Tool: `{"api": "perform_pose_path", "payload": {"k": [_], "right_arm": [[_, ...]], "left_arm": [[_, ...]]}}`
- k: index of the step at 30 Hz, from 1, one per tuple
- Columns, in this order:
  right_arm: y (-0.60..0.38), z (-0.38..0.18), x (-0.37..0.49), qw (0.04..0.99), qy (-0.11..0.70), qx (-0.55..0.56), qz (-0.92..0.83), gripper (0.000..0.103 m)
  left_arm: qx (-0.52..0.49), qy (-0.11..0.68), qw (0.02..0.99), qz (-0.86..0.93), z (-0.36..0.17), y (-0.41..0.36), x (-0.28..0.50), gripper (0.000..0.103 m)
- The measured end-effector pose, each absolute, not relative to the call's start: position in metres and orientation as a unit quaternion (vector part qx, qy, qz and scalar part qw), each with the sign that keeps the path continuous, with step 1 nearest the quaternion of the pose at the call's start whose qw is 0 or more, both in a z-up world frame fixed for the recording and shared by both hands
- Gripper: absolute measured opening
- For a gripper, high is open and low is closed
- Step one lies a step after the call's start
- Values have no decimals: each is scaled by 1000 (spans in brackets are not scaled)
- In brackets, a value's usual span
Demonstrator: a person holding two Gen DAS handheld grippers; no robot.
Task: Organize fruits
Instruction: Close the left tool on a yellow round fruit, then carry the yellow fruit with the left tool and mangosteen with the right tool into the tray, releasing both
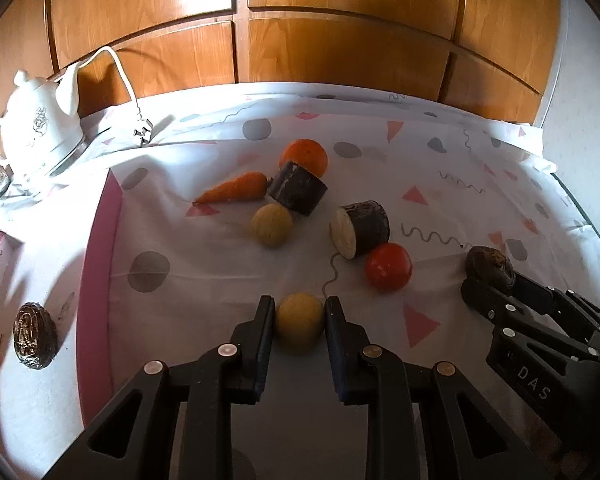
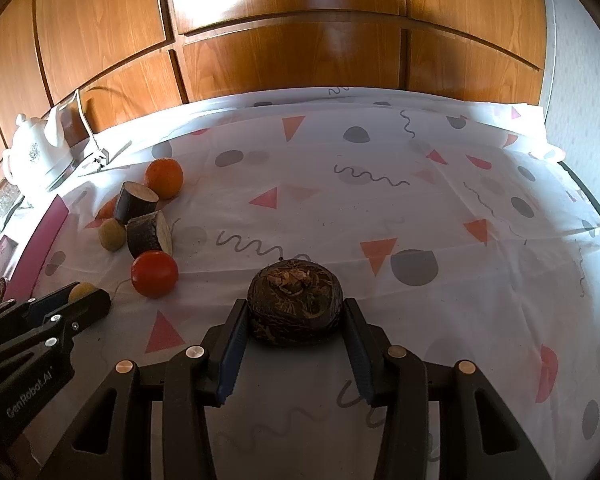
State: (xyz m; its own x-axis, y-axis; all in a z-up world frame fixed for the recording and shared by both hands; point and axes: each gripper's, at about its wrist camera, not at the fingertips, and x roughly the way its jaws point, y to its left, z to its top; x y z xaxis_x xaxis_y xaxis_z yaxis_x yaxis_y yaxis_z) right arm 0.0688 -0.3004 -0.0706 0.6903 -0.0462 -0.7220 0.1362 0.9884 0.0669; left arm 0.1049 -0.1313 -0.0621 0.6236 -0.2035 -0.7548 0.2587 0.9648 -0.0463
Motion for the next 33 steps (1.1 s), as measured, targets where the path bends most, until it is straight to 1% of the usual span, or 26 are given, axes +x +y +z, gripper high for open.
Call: {"api": "perform_pose_path", "payload": {"k": [4,11,18,24,33], "right_arm": [[-300,-71,68,918,391,54,-51,47],[-296,-68,69,916,395,40,-58,46],[-277,-52,62,922,384,37,-37,46],[-246,-30,59,928,372,35,12,46],[-173,-2,58,923,361,17,134,46]], "left_arm": [[23,415,901,-124,-60,-125,99,25],[15,392,911,-125,-42,-114,83,25],[4,368,923,-114,-21,-97,71,25],[-7,353,932,-83,-5,-64,61,25],[-31,348,937,-14,0,3,51,25]]}}
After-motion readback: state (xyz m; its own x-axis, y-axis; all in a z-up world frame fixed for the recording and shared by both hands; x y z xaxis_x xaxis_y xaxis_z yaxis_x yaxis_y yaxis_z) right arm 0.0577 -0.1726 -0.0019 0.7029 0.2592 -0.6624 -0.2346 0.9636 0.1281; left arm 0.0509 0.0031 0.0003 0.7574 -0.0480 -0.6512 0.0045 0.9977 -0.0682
